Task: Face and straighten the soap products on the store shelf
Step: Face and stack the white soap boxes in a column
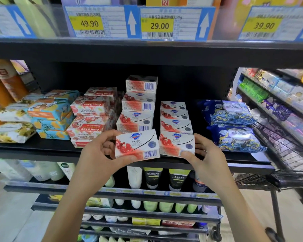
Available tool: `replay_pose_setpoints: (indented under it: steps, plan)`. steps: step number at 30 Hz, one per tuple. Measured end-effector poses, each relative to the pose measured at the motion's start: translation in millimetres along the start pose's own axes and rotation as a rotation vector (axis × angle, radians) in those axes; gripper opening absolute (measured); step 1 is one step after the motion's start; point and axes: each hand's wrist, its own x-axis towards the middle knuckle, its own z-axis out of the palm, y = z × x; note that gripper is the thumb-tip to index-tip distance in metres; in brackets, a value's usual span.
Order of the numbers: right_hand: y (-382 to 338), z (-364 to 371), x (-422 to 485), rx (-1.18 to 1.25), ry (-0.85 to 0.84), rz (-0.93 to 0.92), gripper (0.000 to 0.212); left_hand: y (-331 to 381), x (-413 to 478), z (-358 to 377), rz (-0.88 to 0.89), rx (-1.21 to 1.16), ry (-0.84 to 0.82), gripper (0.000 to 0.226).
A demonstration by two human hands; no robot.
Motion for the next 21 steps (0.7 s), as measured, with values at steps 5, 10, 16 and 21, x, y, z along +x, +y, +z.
replay_pose_setpoints:
  steps: [5,10,16,21]
  plan:
    - [-1,-1,4,-0.078,-0.028,0.001,0.055,-4,-2,7,-0.015,-0.001,-0.042,0.081]
    - [0,2,1,-0.129,-0.001,-0.013,0.072,-3,-6,9,-0.014,-0.022,-0.055,0.079]
    - [-5,4,7,-0.194,0.045,-0.036,0.061,-1,-5,10,-0.019,-0.026,-0.051,0.079]
    - [-10,4,13,-0.217,0.035,-0.057,0.050,0,-4,12,0.002,-0.017,-0.064,0.074]
